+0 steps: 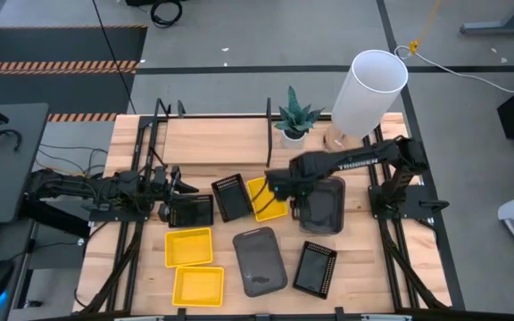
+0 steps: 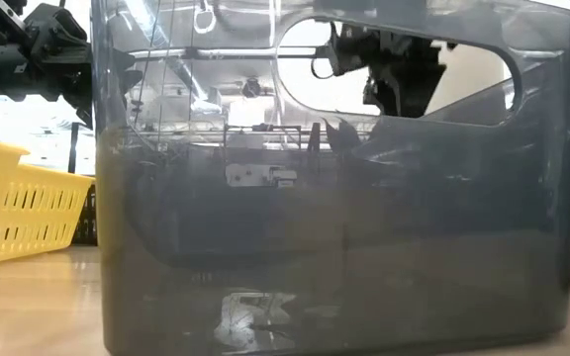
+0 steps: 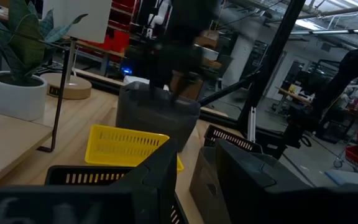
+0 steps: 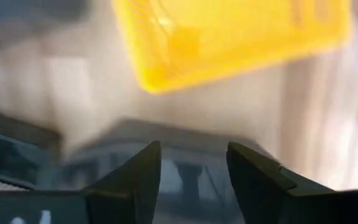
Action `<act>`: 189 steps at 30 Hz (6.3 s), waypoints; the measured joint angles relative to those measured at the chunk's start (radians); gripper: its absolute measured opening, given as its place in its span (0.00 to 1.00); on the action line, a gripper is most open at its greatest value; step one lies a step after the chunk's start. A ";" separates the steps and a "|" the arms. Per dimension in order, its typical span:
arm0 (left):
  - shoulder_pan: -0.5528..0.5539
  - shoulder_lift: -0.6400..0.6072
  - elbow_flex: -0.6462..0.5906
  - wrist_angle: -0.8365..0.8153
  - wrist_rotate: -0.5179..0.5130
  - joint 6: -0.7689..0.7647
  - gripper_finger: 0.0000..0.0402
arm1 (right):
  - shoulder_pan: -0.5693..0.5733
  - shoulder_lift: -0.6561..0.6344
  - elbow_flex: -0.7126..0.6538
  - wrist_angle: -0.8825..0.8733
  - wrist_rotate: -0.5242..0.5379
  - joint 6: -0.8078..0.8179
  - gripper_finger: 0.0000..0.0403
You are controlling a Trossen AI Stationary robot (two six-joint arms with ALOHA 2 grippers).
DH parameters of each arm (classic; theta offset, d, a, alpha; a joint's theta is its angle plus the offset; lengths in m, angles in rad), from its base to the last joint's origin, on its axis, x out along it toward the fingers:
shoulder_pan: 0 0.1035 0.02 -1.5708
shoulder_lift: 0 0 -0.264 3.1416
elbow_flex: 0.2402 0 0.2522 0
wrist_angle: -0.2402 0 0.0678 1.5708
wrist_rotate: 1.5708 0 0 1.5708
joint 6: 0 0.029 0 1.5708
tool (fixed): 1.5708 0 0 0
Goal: Stack baskets on shelf by color
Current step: Stack the black transparent bin into the stacked black transparent bins, then put the stacked black transparent bins on the shelf
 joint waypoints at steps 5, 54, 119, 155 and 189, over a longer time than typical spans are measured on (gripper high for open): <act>0.000 0.000 0.000 0.000 0.000 0.000 0.29 | 0.100 0.000 0.000 0.127 0.000 0.050 0.45; 0.000 0.000 0.000 0.006 0.001 0.000 0.29 | 0.172 0.571 0.600 0.125 0.017 -0.148 0.50; 0.000 0.000 0.000 0.009 0.000 0.000 0.29 | -0.024 -0.160 0.116 -0.074 0.056 0.036 0.02; 0.000 0.000 0.000 0.009 0.000 0.000 0.29 | -0.223 -0.355 -0.353 -0.061 0.101 -0.039 0.11; 0.000 0.000 0.000 0.007 0.000 0.000 0.29 | 0.254 -0.195 -0.209 -0.010 0.084 0.437 0.51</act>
